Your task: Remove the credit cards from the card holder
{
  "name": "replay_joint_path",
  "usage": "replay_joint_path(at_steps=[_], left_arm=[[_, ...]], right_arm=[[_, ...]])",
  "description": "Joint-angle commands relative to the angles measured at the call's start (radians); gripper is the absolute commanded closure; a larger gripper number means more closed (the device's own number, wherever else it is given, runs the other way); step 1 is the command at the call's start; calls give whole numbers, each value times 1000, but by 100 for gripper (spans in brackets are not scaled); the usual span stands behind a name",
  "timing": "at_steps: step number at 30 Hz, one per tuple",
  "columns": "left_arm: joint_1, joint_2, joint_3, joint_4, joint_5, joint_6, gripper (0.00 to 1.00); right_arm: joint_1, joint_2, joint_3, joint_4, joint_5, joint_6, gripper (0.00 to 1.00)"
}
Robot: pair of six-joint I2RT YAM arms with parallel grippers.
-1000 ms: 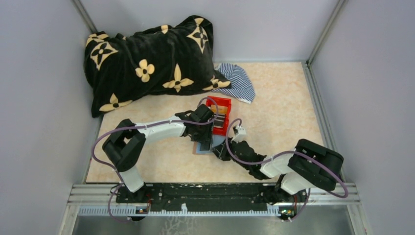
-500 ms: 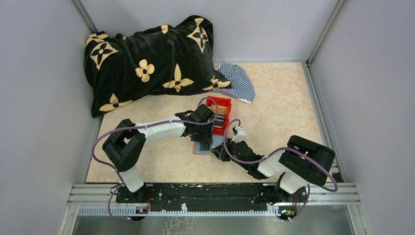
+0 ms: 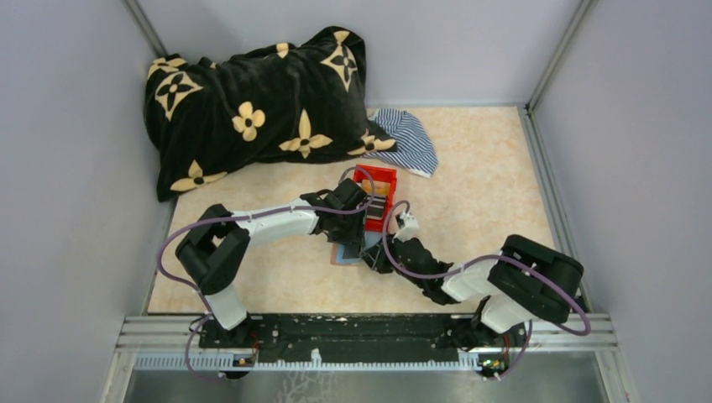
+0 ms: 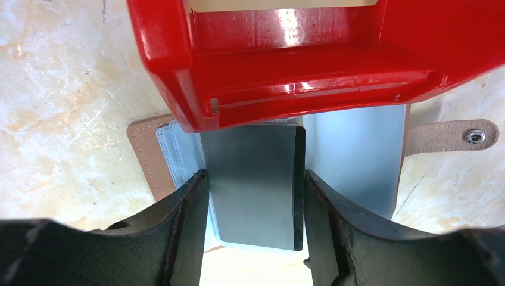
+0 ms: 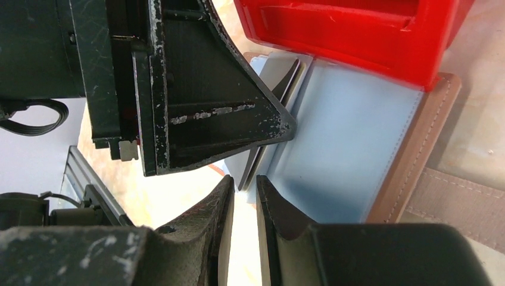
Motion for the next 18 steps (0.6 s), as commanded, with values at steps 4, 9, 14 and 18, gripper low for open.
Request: replay_joint_path(at_steps=[4,9,14,18], left_arm=[[-8,70,-41,48,65,-19,49],[-7,63,-42,48,67,-19,50],[-8,65,-41,50,69,-18,50],[-7,68,-43,50,69,-19,50]], right_arm=[[-6,49,57,33,-22,-23,78],[-12,69,60,41,-28,-21,78],[-22,98,67,65,-49,-19,79],[-26,104,71,68,-56,-19,100]])
